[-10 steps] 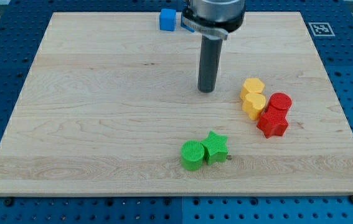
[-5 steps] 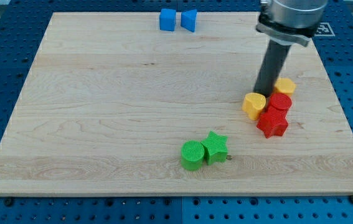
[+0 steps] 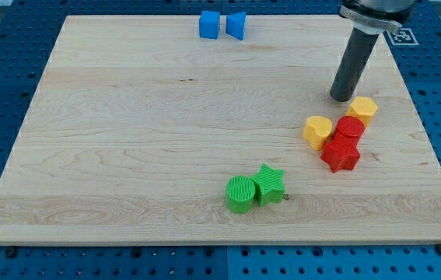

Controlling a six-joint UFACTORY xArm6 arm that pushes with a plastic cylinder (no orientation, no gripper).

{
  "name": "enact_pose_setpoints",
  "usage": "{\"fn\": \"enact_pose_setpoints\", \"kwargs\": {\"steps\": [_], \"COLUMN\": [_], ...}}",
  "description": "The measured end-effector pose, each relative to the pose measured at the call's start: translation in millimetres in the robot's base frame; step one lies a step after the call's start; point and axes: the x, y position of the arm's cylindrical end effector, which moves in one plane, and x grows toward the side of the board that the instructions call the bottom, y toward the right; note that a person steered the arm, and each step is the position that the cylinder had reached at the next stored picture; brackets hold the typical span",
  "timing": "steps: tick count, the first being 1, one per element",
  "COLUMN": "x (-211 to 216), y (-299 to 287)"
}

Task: Slide the yellow hexagon diagonal to the red star

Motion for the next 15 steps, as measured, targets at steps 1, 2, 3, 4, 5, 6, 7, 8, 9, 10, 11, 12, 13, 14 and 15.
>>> {"fn": "enact_pose_setpoints", "kwargs": {"steps": [1,2,3,4,5,6,7,8,9,10,11,12,13,14,15], "x": [15,23,8,0,23,49,69,79,94,116,131,140,148,158,165], "y": [0,0,0,26,30,30,30,28,14,14,14,12,6,7,8]}}
